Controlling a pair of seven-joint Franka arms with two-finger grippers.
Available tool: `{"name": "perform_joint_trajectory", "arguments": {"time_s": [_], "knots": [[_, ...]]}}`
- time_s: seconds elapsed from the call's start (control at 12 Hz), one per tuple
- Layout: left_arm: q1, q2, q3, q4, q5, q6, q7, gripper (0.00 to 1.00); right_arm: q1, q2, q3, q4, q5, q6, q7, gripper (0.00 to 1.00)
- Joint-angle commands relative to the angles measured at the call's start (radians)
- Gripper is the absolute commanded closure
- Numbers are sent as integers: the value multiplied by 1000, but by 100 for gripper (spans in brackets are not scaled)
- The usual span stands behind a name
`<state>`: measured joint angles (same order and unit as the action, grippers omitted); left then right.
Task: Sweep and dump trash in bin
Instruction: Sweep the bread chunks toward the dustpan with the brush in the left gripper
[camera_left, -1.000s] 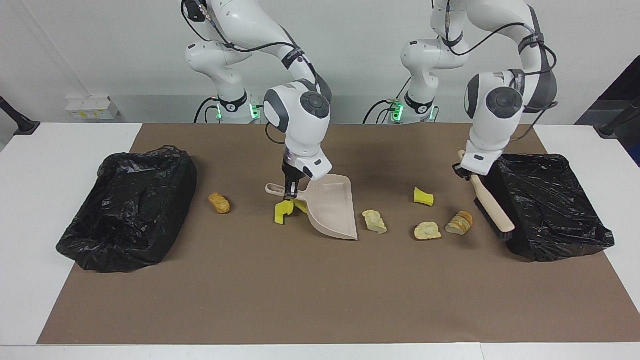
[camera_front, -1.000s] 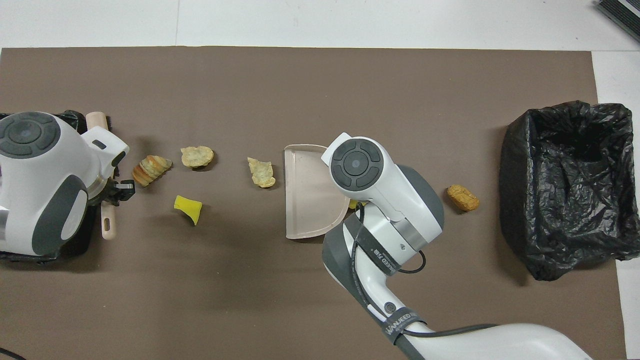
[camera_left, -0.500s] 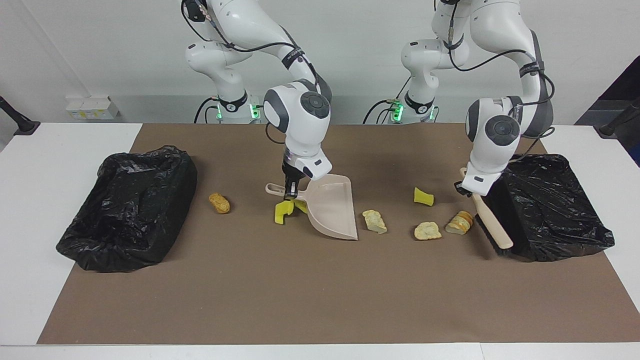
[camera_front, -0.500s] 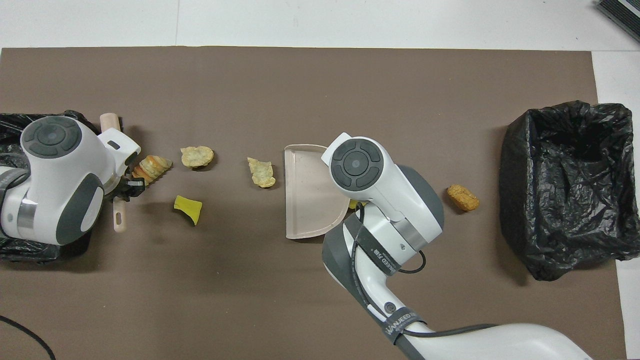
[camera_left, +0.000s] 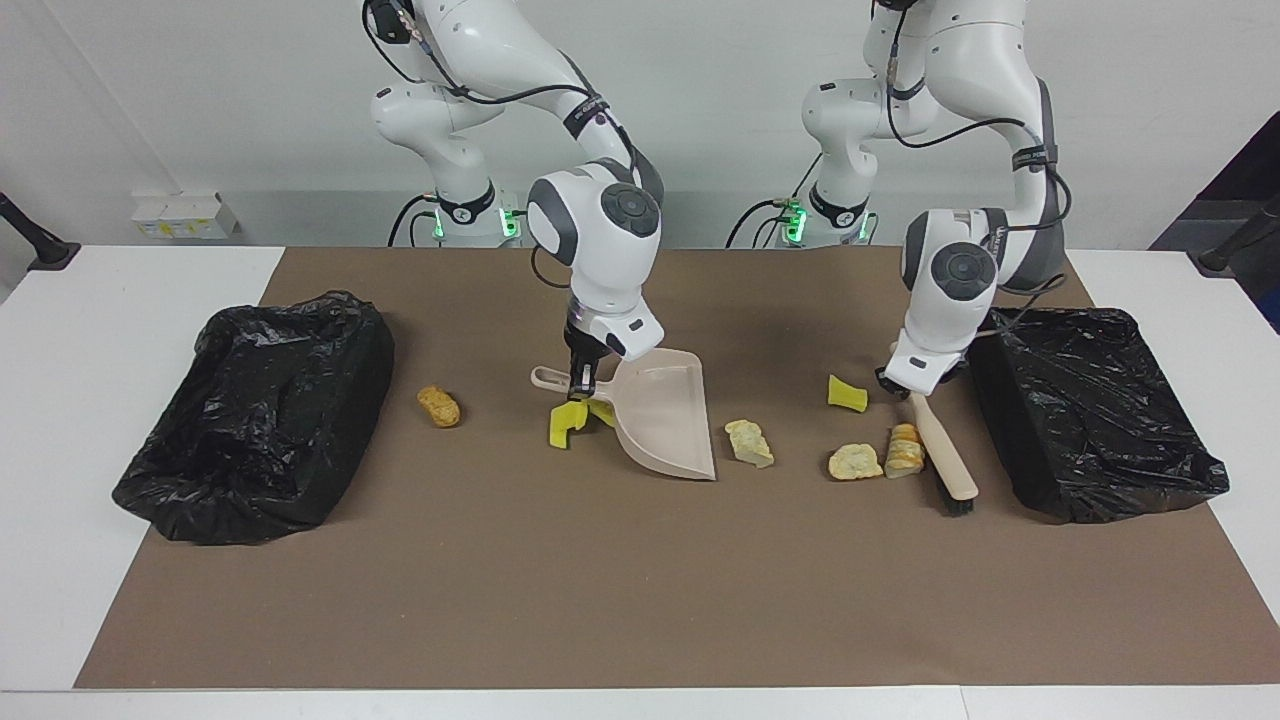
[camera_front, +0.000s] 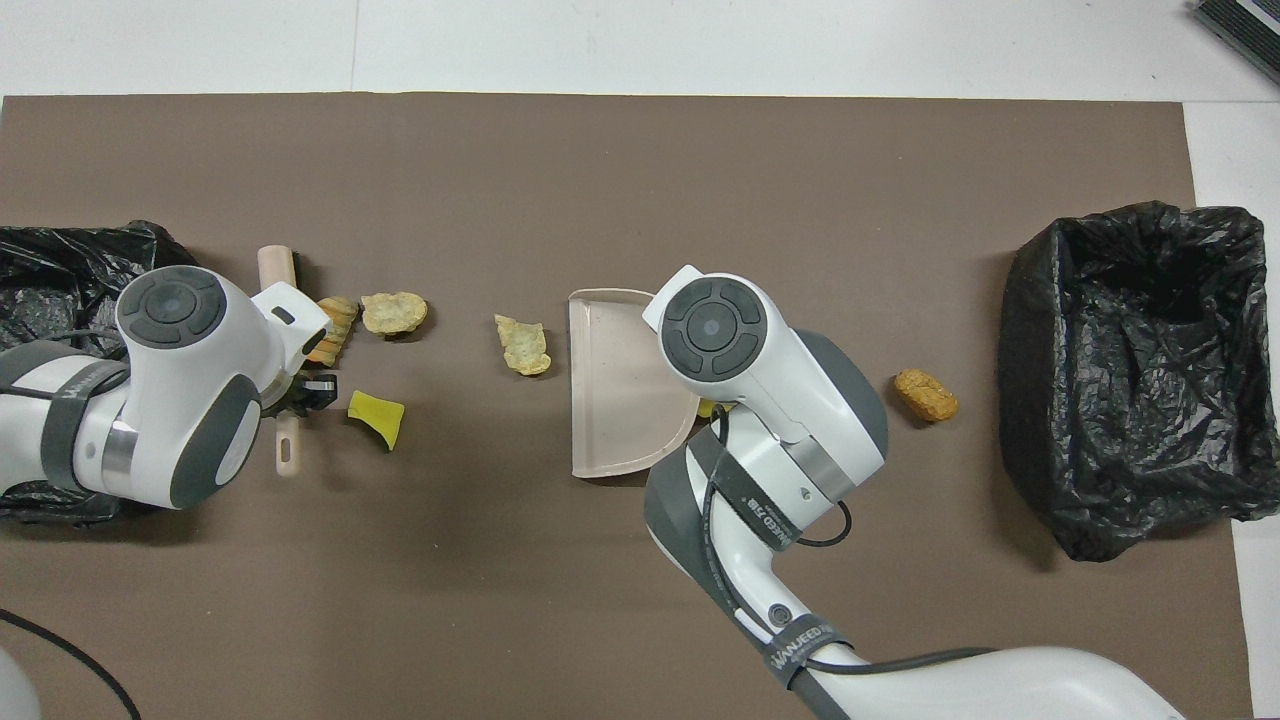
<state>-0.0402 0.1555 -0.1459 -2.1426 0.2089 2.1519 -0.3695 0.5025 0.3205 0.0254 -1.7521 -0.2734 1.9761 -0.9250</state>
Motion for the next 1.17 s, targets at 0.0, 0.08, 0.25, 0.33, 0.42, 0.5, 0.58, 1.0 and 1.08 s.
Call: {"name": "perform_joint_trajectory", "arguments": {"time_s": [0.0, 0.08, 0.25, 0.33, 0.42, 0.5, 0.58, 1.0, 1.08], "knots": [[-75, -22, 9, -34, -100, 51, 1, 100, -1, 3, 2, -6, -23, 24, 34, 100], [-120, -24, 9, -36, -143, 65, -2, 100, -1, 3, 2, -6, -23, 24, 34, 100], [-193, -27, 9, -34, -203, 65, -9, 100, -1, 3, 2, -6, -23, 26, 34, 100], [-216, -28, 9, -31, -219, 63, -9, 100, -1, 3, 2, -6, -23, 26, 34, 100], [-242, -28, 9, -26, -236, 56, -11, 100, -1, 3, 2, -6, -21, 26, 34, 100], [-260, -30, 8, -23, -243, 45, -8, 100, -1, 3, 2, -6, -23, 26, 34, 100], [-260, -43, 6, -16, -246, 34, -8, 100, -1, 3, 2, -6, -23, 26, 34, 100], [-208, -142, 22, 58, -249, -144, 21, 100, -1, 2, 2, -6, -21, 26, 46, 100], [-193, -158, 25, 44, -246, -180, 21, 100, -1, 2, 2, -6, -17, 26, 61, 100]]}}
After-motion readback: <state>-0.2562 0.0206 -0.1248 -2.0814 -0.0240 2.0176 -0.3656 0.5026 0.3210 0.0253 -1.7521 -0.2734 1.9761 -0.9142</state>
